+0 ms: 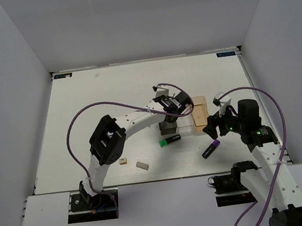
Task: Sort the stationery into containers
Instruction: Place the scissors in the storage box.
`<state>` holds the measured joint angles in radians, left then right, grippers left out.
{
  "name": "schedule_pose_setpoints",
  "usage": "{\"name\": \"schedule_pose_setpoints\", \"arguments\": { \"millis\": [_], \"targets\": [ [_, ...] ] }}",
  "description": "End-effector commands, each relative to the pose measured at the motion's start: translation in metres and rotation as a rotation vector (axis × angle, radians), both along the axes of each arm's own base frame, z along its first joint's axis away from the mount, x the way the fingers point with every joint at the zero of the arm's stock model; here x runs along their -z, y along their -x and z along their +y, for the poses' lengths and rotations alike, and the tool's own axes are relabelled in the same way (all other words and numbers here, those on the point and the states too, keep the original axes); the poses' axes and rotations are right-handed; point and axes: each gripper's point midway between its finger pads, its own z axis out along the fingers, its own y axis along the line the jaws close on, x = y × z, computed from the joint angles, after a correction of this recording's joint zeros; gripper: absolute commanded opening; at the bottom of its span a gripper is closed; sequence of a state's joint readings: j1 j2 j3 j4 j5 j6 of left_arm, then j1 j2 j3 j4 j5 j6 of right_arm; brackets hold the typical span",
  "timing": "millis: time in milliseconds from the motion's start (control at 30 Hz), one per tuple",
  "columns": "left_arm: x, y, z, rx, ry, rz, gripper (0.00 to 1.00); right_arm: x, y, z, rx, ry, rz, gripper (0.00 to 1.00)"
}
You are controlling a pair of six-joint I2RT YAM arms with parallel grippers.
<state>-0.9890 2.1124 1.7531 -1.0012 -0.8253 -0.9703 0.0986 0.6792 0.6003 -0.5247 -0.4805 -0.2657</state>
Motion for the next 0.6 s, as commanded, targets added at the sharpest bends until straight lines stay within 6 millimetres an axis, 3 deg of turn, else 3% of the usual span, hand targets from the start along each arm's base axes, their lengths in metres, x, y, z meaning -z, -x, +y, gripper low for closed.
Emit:
{"name": "schedule_pose_setpoints", "arguments": {
  "millis": [0, 167, 567],
  "targets": [
    [-0.0175, -0.0038, -0.0105, -0.016, 0.067, -0.048, 0.05, -0.0146, -0.0032, 0.0013, -0.007, -0.004, -0.047, 0.75],
    [-0.017, -0.0014, -0.0102, -0.013, 0.062, -0.047, 0.3, -0.0156, -0.0033, 0.0012, -0.007, -0.004, -0.05, 0.75],
    [-0.019, -0.0006, -0.0129, 0.0, 0.064, -0.043, 0.39, -0.0146, -0.003, 0.001, -0.007, -0.001, -0.049, 0.75]
  ]
}}
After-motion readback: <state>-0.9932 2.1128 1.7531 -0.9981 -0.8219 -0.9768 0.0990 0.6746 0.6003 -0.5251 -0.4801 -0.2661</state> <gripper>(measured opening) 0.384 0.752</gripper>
